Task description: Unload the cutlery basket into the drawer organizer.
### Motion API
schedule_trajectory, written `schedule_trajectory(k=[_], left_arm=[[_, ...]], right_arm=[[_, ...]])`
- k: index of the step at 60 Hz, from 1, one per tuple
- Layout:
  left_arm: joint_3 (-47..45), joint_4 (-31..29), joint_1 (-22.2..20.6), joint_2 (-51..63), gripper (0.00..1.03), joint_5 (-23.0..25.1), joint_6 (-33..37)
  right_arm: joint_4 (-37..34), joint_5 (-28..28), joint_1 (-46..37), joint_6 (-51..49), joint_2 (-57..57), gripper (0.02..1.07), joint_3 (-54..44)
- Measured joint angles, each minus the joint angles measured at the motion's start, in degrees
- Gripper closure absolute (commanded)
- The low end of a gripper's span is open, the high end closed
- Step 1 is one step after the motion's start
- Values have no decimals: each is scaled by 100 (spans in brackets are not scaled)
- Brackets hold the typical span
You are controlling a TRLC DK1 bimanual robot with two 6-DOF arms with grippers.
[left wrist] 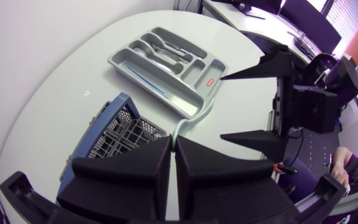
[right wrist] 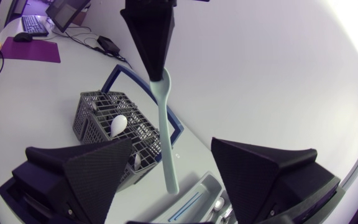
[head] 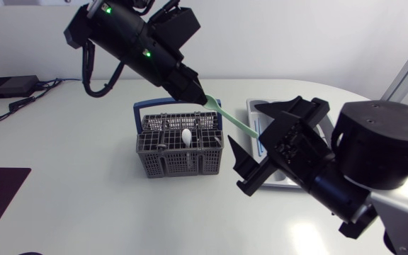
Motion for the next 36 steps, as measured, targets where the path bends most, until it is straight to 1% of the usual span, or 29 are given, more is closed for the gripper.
schedule_trajectory(k=[6,11,15,19,23,26,36], left_arm=[[0,0,-116,13,99,2,-188],[0,-2,-155,13,99,4,-238],[0,-9,-155,17,99,2,-315],[0,-42,-155,17,99,2,-341],[0,-63,-155,17,99,4,-341],[-2,-83,-155,17,99,4,-341],[-7,-90,-155,17,99,2,-341]], right_arm=[[315,175,120,-184,236,23,-7],[551,299,212,-334,411,39,-7],[699,339,240,-455,551,49,-7],[824,363,240,-542,660,57,-4],[927,404,240,-629,750,62,-4],[951,424,240,-654,787,65,-4],[1043,470,240,-713,857,66,0]])
